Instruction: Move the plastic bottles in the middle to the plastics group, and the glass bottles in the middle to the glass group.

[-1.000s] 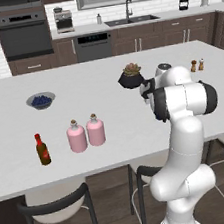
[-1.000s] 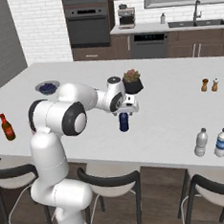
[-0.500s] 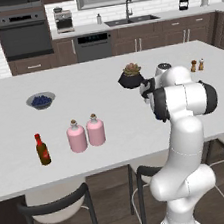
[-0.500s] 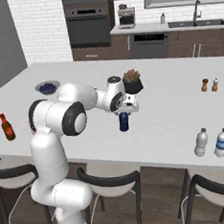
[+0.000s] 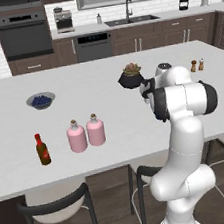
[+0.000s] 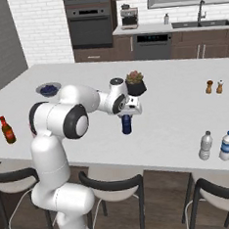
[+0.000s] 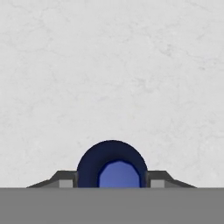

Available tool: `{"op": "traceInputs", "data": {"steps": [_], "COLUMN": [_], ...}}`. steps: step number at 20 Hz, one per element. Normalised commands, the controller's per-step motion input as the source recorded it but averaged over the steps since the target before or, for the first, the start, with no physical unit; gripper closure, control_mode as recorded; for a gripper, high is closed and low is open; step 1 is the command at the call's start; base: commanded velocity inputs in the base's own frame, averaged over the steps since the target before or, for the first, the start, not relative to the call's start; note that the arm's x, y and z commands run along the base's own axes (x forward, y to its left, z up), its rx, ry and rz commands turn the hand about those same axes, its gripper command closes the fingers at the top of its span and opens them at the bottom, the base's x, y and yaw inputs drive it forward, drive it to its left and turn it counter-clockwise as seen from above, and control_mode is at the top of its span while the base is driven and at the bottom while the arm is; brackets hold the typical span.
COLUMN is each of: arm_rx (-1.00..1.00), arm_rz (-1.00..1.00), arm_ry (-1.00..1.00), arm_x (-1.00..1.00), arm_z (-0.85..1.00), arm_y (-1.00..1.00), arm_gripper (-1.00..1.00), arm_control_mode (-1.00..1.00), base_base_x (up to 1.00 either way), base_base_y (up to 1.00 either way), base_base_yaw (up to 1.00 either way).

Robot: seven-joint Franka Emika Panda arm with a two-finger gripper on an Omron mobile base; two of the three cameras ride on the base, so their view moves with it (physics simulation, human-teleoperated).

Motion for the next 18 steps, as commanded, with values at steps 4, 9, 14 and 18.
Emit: {"op": "traceInputs", "data": {"steps": [4,9,14,18], "arm_rx": [0.00,0.00,0.00,0.00], "arm_rz": [-0.08,-0.20,-0.26,-0.29], "arm_ry": [-0.11,-0.05,0.00,0.00], "arm_x": [-0.31,-0.56,-0.38,-0.12], "arm_z": [0.05,0.21,0.34,0.38], "arm_y": [-0.12,-0.40,-0.63,-0.61], "arm_gripper": [1.00,1.00,1.00,1.00], "arm_control_mode": [-1.00,-1.00,-1.00,-1.00], "base_base_x": [0.00,0.00,0.00,0.00], "base_base_y": [0.00,0.00,0.00,0.00], "base_base_yaw": [0.00,0.00,0.00,0.00]}}
